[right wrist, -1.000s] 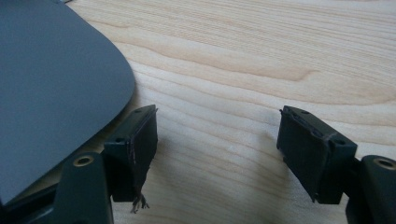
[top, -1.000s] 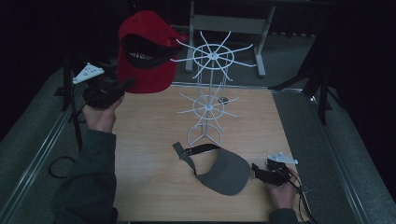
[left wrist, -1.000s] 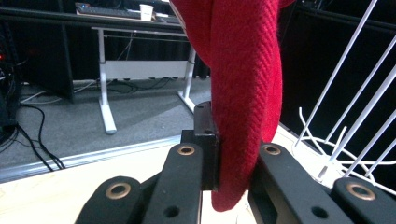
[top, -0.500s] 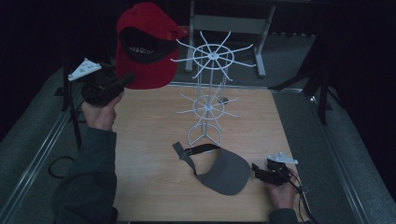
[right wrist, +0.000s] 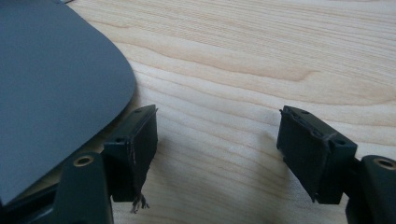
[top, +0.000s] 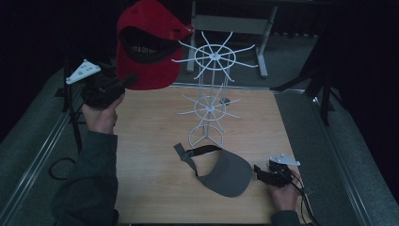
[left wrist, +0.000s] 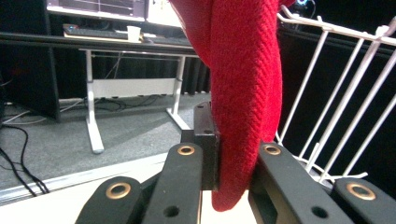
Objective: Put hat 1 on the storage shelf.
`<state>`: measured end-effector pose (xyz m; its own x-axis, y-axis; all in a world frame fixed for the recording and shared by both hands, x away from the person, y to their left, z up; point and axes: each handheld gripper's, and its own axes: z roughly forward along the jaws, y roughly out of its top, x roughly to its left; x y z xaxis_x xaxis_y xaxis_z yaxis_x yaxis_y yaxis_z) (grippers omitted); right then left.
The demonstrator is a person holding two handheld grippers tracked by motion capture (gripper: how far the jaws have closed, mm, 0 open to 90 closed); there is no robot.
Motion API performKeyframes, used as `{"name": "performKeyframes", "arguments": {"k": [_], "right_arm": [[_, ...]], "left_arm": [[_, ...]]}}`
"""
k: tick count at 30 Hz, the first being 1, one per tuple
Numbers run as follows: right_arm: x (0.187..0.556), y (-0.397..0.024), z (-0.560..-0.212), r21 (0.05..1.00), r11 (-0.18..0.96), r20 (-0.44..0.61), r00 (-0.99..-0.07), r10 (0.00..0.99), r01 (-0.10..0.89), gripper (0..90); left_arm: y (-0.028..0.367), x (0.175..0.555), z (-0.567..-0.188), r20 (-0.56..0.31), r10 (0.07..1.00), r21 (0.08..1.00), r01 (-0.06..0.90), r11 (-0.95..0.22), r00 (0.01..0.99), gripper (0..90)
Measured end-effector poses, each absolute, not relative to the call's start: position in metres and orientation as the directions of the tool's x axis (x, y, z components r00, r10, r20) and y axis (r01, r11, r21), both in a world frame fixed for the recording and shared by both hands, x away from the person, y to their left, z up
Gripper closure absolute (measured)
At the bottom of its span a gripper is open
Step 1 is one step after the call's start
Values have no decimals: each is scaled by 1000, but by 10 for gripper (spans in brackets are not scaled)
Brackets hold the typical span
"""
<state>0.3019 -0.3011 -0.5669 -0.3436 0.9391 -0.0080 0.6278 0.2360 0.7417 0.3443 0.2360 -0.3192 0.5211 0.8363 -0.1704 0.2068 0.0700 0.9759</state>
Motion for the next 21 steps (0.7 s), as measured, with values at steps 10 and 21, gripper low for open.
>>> {"name": "performKeyframes", "arguments": {"k": [10, 21], "right_arm": [[302, -301, -567, 742, 237, -8, -345, 939, 628, 288], [302, -301, -567, 742, 236, -8, -343, 939, 628, 288]], "left_arm": [[236, 339, -338, -171, 836, 970, 236, 51, 522, 859], [238, 336, -368, -190, 833, 962, 267, 53, 519, 858]]}}
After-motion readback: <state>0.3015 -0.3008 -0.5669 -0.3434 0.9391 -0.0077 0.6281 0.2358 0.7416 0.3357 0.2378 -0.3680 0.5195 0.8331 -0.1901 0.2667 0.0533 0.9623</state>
